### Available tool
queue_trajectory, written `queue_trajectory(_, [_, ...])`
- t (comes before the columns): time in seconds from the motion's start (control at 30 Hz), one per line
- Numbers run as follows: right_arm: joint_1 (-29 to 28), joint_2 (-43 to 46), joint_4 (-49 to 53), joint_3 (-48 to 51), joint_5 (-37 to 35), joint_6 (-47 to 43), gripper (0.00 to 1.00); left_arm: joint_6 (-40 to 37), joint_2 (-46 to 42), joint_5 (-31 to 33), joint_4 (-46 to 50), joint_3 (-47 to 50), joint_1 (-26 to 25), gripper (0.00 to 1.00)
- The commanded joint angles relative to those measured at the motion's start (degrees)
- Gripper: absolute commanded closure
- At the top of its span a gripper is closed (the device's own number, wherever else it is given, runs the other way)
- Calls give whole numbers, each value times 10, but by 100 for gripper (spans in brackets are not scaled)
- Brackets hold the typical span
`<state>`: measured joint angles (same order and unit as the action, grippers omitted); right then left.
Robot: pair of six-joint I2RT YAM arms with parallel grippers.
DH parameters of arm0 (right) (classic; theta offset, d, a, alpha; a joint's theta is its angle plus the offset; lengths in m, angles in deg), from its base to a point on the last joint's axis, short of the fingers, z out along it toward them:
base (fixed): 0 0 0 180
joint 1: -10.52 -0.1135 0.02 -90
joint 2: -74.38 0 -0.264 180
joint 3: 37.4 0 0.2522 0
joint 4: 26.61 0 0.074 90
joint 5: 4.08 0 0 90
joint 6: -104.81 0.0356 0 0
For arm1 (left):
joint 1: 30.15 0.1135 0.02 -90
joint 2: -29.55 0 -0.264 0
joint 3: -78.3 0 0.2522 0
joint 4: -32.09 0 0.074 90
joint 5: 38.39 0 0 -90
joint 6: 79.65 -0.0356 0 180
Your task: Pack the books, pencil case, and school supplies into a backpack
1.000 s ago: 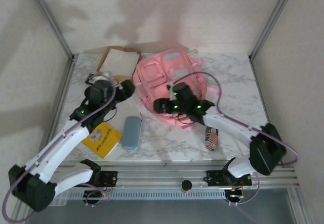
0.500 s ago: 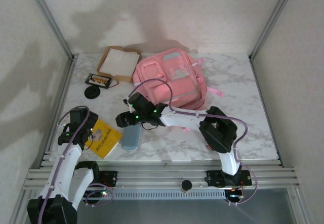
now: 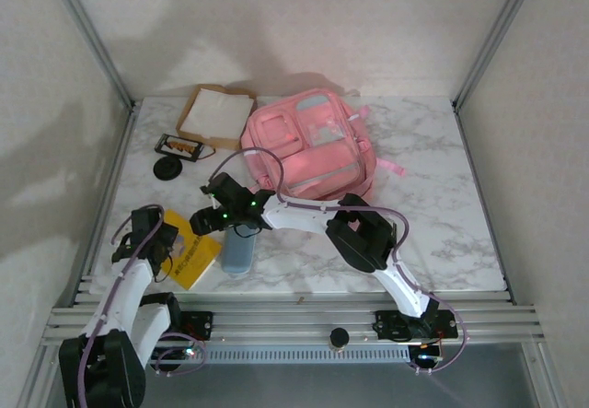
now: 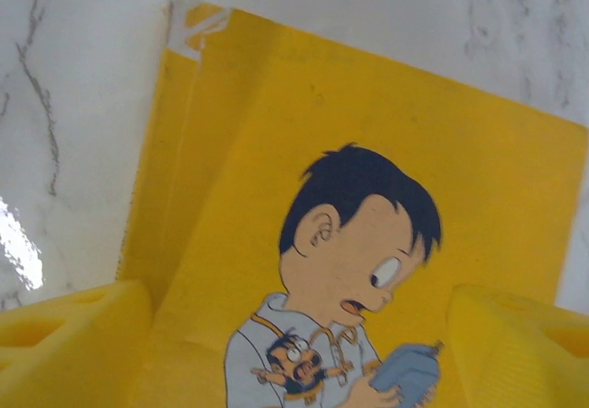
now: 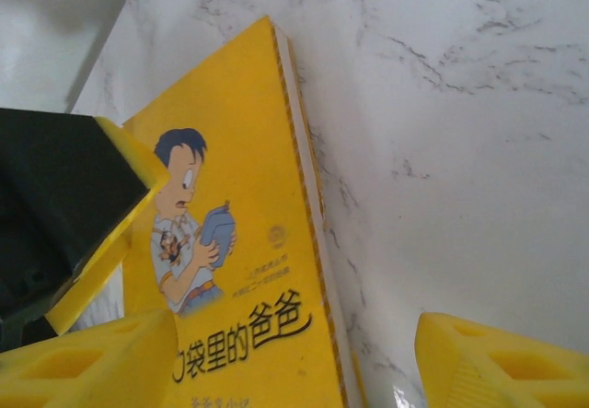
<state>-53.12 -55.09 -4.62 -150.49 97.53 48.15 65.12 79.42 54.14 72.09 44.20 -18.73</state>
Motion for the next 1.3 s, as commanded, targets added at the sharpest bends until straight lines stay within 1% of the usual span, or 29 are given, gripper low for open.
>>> queue_trajectory(0.0, [-7, -20, 42, -29, -18, -13, 30, 60, 22, -73, -92, 26, 1, 21])
queue_trajectory(0.07, [-7, -20, 56, -25, -31, -13, 30, 52, 49, -92, -131, 32, -8, 24])
queue_trajectory(0.13, [-5, -16, 74, -22, -46, -14, 29, 46, 83, -96, -149, 25, -24, 28])
queue_trajectory(0.17, [-5, -11, 87, -20, -57, -13, 28, 40, 98, -115, -174, 19, -33, 28])
queue_trajectory(0.27, [-1, 4, 113, -6, -86, -5, 26, 36, 136, -118, -233, -6, -80, 30])
queue_trajectory(0.37, [10, 18, 133, 8, -100, 14, 23, 4, 190, -136, -250, -40, -92, 30])
queue_trajectory(0.4, [11, 22, 132, 11, -103, 18, 23, -10, 195, -118, -224, -56, -93, 29])
queue_trajectory(0.43, [13, 23, 132, 11, -104, 20, 21, -23, 189, -83, -191, -68, -93, 28])
queue_trajectory(0.5, [13, 13, 156, -10, -111, 27, 18, -29, 154, -36, -159, -64, -89, 25])
queue_trajectory(0.53, [12, 1, 180, -32, -125, 34, 18, -23, 132, -12, -144, -59, -89, 22])
queue_trajectory(0.57, [13, -9, 194, -51, -134, 37, 17, -19, 111, 8, -130, -53, -89, 21])
queue_trajectory(0.63, [15, -23, 199, -75, -131, 45, 16, -15, 83, 34, -100, -46, -89, 20])
queue_trajectory(0.7, [15, -40, 205, -101, -119, 53, 16, -14, 66, 41, -79, -38, -90, 19])
queue_trajectory(0.73, [14, -50, 208, -113, -116, 57, 16, -12, 60, 38, -71, -32, -91, 19])
queue_trajectory(0.8, [16, -69, 212, -134, -108, 60, 16, -13, 54, 11, -81, -15, -93, 19])
queue_trajectory(0.9, [20, -100, 232, -172, -104, 65, 17, -14, 64, -16, -85, -2, -96, 23])
queue_trajectory(1.0, [22, -103, 227, -171, -109, 67, 18, -20, 78, -31, -89, 3, -107, 24])
queue_trajectory(1.1, [23, -113, 229, -176, -98, 62, 20, -21, 92, -47, -108, 12, -113, 27])
queue_trajectory(1.27, [20, -108, 210, -174, -40, 56, 27, -27, 109, -67, -131, 14, -121, 32])
